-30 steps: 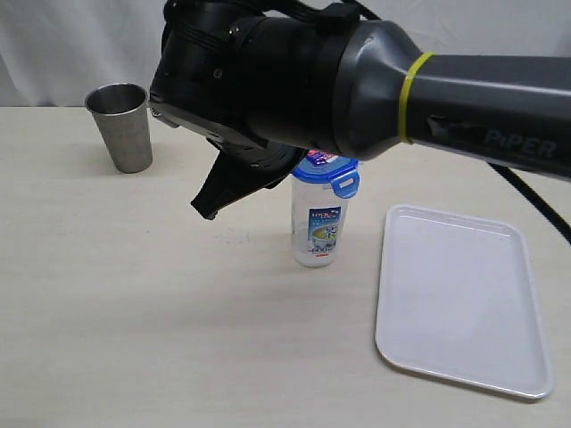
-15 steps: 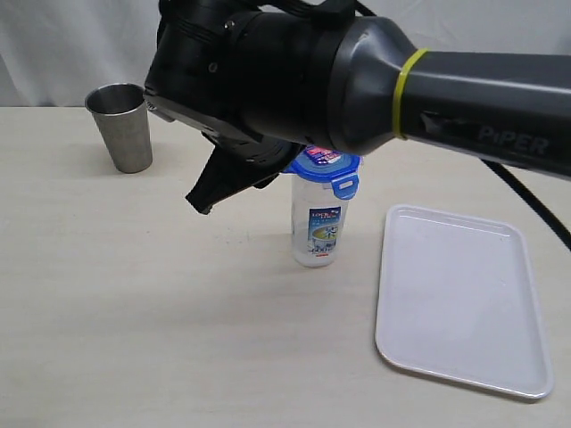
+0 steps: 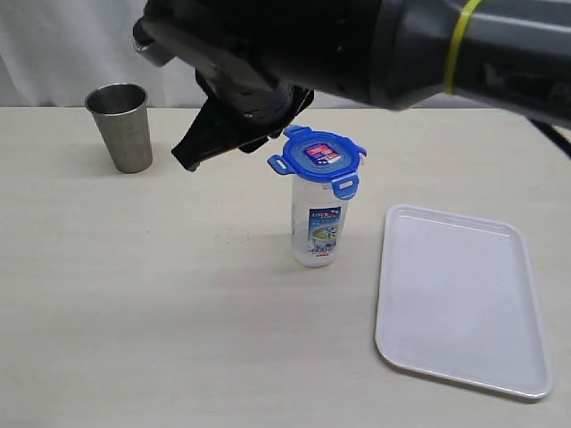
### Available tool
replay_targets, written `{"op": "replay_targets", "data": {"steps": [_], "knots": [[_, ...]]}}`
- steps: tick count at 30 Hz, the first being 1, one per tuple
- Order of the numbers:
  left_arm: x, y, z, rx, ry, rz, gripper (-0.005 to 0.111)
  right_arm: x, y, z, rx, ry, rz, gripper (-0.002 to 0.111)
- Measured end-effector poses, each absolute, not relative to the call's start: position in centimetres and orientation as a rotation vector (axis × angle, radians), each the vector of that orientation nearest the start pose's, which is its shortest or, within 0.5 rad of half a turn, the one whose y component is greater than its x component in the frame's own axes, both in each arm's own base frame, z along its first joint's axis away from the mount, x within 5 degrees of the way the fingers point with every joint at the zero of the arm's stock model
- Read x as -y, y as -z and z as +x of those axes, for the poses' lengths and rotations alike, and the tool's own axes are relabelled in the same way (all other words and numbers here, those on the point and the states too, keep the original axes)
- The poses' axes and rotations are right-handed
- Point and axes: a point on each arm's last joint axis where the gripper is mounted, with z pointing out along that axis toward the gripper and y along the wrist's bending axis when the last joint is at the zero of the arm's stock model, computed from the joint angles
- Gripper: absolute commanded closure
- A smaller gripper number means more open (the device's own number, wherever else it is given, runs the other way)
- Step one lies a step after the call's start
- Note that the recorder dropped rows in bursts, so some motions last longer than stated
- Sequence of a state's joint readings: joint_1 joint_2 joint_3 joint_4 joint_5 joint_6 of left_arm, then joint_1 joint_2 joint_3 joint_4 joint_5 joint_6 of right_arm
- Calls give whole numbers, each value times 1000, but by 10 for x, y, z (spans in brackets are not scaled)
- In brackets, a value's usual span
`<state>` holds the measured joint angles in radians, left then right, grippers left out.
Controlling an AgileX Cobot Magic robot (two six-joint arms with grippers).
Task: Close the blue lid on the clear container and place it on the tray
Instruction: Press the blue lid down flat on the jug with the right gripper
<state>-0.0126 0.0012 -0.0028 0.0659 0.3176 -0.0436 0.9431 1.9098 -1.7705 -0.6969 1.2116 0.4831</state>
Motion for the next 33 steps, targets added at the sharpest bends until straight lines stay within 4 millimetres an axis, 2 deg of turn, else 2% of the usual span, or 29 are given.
{"op": "replay_targets", "data": {"steps": [3, 7, 19, 23, 33], "knots": [[-1, -185, 54, -1799, -23, 14, 99, -295, -331, 283, -2312, 388, -710, 104], [-1, -185, 54, -1799, -23, 14, 99, -286, -332, 287, -2380, 325, -687, 104], [-1, -185, 54, -1799, -23, 14, 99, -245, -296, 313, -2638, 265, -613, 104], [-1, -185, 54, -1799, -23, 14, 99, -245, -289, 314, -2638, 242, -630, 104], [-1, -185, 54, -1799, -23, 14, 99, -252, -290, 318, -2570, 159, -642, 104]]}}
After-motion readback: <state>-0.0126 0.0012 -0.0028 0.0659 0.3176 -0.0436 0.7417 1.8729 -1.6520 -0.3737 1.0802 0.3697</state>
